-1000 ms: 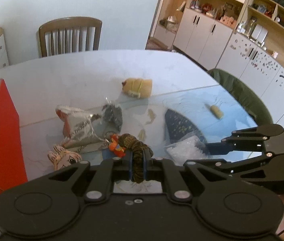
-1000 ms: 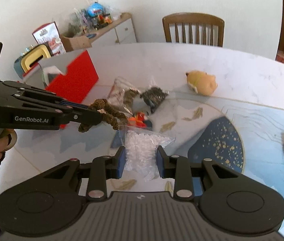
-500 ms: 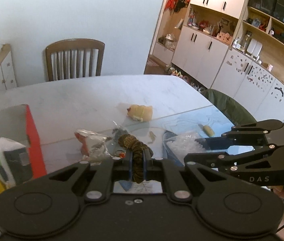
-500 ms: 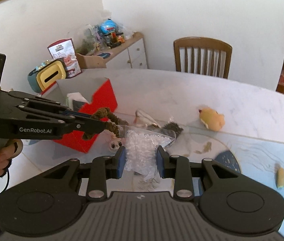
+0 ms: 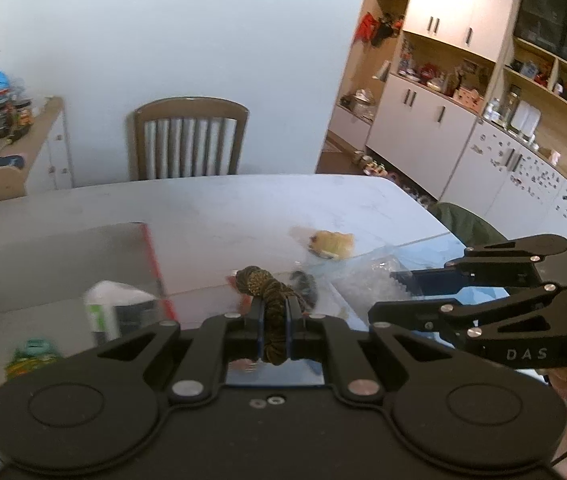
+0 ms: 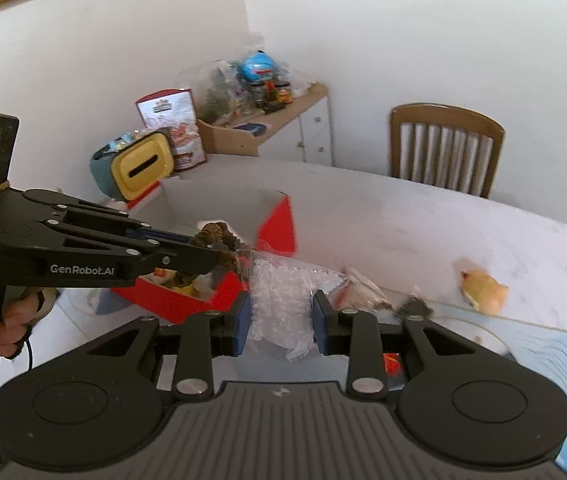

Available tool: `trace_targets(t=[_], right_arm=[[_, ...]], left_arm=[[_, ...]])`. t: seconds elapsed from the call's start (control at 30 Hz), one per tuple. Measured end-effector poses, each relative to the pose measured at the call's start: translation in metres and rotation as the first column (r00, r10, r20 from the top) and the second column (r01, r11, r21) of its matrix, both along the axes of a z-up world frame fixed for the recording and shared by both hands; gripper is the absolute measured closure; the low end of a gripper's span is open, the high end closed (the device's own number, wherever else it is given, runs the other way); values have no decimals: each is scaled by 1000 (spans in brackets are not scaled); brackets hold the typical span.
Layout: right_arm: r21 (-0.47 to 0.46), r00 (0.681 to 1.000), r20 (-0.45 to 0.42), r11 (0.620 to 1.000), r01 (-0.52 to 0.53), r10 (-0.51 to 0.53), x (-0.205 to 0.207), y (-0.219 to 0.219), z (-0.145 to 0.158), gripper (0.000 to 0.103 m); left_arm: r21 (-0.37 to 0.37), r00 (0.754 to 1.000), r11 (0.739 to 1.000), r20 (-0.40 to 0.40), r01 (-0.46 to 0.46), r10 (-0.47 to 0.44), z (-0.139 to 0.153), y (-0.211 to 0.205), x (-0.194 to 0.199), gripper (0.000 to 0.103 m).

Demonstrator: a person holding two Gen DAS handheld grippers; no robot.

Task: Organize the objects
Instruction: 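Carry the scrunchie and bead bag over the cardboard box with both grippers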

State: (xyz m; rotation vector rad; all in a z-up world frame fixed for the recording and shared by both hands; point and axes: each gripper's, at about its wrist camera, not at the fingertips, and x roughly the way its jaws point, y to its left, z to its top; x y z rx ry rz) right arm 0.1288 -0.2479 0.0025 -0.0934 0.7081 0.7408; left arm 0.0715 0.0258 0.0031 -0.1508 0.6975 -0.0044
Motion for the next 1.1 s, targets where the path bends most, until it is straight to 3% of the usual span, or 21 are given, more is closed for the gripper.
trace_targets(t=[0.43,0.73,1.1], right_arm=[[4,996,2,996,-91,91,2,96,2,72],[-27,993,-22,992,-120,119,12,158,-14,72],[-81,988,-67,986,-144,139,36,223,-43,72]], left_arm=[[6,990,990,-7,-138,138,5,89,-24,95],[26,973,973,-45,-227,228,-11,149,-24,95],[64,959,964,-101,-258,264,-41,201,-2,95]])
